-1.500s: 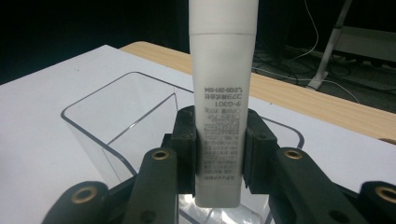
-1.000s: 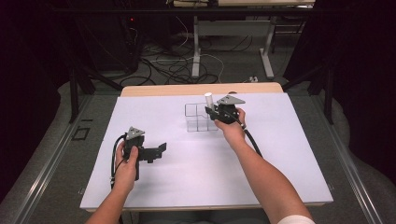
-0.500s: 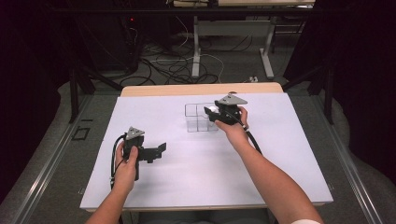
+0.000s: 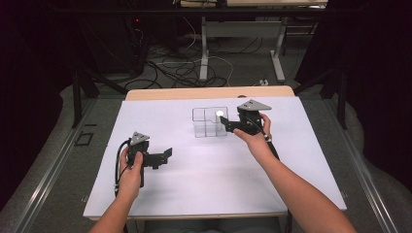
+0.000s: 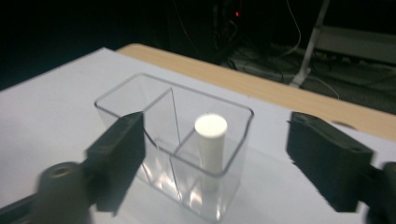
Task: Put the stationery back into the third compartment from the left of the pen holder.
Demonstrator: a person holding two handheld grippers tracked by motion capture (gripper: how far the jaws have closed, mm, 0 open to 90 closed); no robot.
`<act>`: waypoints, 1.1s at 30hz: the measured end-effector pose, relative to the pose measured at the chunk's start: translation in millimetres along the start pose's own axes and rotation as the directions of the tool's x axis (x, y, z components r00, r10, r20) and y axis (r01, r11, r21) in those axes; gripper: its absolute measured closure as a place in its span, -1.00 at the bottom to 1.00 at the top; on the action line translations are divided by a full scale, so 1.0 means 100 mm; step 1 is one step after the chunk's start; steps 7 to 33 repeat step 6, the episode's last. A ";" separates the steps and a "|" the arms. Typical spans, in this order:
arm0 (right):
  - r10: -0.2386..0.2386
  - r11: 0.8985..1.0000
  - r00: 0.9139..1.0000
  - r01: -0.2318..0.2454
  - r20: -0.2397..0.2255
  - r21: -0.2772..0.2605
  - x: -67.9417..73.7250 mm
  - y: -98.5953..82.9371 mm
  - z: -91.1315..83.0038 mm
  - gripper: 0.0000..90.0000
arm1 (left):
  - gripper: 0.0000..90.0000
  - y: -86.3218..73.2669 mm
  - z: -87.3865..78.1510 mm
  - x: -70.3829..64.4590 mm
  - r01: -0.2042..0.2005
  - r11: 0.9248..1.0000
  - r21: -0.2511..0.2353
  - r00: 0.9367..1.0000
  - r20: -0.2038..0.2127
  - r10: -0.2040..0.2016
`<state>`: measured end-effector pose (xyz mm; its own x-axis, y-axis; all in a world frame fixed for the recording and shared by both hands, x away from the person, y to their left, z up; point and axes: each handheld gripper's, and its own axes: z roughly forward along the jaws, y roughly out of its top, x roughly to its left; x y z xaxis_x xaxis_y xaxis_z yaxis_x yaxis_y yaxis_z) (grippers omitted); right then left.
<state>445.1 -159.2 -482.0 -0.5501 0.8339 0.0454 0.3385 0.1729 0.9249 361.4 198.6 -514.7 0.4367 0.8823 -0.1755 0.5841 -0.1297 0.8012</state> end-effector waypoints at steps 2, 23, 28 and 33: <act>-0.006 1.000 1.000 0.006 0.010 0.015 -0.01 -0.02 -0.05 -0.67 | -0.99 0.00 0.00 0.00 0.002 1.000 -0.002 1.000 -0.001 -0.002; -0.023 0.999 0.999 0.023 0.034 0.024 -0.03 -0.09 -0.18 -0.78 | -0.99 0.01 0.00 0.01 0.001 1.000 -0.005 1.000 -0.003 -0.001; -0.023 0.999 0.999 0.023 0.034 0.024 -0.03 -0.09 -0.18 -0.78 | -0.99 0.01 0.00 0.01 0.001 1.000 -0.005 1.000 -0.003 -0.001; -0.023 0.999 0.999 0.023 0.034 0.024 -0.03 -0.09 -0.18 -0.78 | -0.99 0.01 0.00 0.01 0.001 1.000 -0.005 1.000 -0.003 -0.001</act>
